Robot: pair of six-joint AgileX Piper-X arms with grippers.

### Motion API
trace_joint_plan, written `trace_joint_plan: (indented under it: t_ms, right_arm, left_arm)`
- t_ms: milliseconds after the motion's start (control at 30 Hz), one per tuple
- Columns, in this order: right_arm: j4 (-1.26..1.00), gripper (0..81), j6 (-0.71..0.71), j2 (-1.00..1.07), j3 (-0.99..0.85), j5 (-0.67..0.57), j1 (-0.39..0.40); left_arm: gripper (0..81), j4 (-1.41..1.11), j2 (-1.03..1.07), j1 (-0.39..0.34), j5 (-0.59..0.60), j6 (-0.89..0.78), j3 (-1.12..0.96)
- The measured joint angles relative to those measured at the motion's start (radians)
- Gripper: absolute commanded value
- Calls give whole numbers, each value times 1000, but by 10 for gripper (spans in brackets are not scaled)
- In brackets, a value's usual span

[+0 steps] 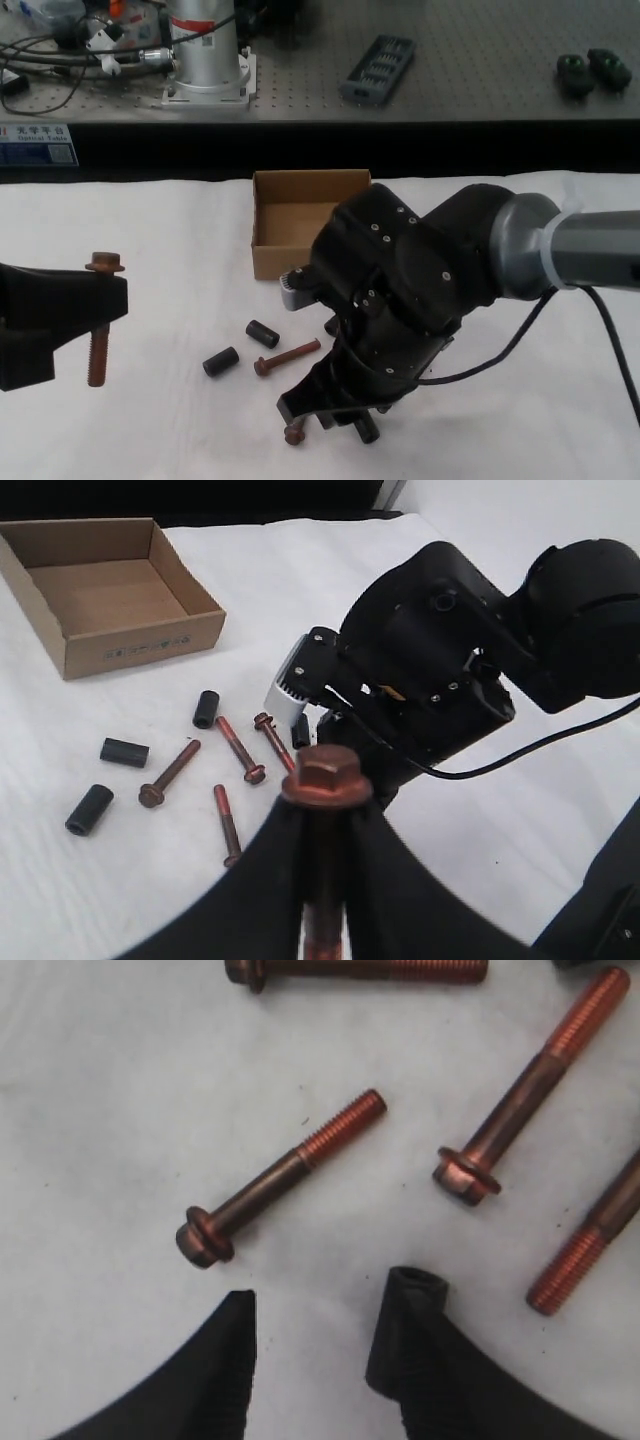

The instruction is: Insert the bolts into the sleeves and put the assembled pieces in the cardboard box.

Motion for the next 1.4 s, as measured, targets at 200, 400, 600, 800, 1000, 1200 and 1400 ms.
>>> trace_joint_plan:
  t_ms: [200,400,600,800,1000,1200,1400]
  right_arm:
    - [40,281,0,68,-58,69,-2]
    - [54,251,0,85,-61,77,-4]
    - [112,251,0,98,-62,83,-13]
    - [140,251,1,98,-62,86,-15]
    - [138,217,1,98,-62,85,-15]
    - [138,38,2,98,-62,85,-15]
    - [138,37,2,98,-62,66,-15]
  left_arm:
    - [6,0,0,0,0,-3,0]
    - [6,0,0,0,0,-7,0]
    - [6,0,0,0,0,-7,0]
    - [6,13,0,0,0,-7,0]
    - [6,15,0,0,0,-7,0]
    - [6,15,0,0,0,-7,0]
    - [6,15,0,0,0,-7,0]
